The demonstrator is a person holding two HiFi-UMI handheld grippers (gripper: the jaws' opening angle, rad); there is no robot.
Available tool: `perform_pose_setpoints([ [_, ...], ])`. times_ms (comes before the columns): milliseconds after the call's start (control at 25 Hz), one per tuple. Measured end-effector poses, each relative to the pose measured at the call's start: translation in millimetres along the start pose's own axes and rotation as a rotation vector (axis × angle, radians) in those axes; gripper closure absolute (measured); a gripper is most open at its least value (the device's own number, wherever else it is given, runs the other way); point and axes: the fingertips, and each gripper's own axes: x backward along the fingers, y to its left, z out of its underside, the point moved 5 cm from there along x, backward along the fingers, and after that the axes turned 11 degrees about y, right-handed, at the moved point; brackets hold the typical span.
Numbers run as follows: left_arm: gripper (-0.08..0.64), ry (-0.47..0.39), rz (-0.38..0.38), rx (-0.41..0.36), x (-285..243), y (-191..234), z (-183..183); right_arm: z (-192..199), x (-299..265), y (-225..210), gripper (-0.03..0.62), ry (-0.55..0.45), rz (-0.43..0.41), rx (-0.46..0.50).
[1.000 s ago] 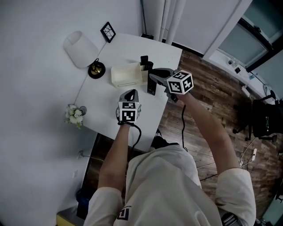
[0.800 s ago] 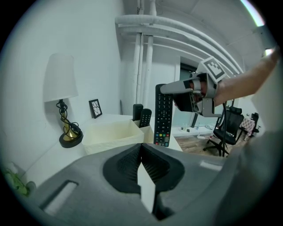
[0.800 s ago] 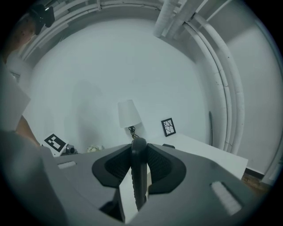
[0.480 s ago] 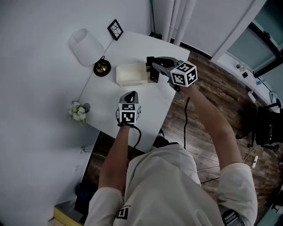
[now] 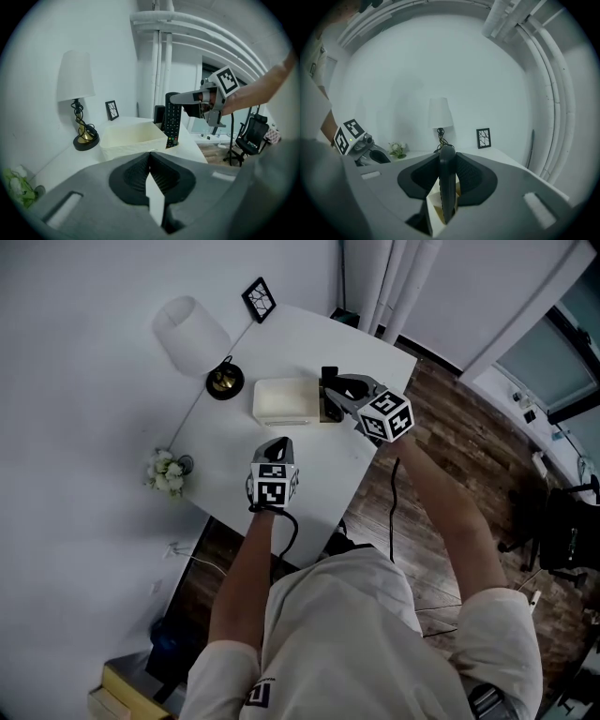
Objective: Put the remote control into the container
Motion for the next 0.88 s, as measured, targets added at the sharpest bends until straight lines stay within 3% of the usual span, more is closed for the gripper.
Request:
perform_pose_setpoints([
  [360,0.554,0.014,-0.019,0.02,-4,4,3,23,-14,-4,0.491,0.032,0.012,-0.039],
  [600,0.554,0.021,-0.013,-0.025,-2,3,7,21,-19,-2,0.488,0.059,0.016,-0.021],
  [880,0.554,0.013,-0.007,-0.01,0,7,9,11,-10,-13,0.422,0.071,0.221,0.029],
])
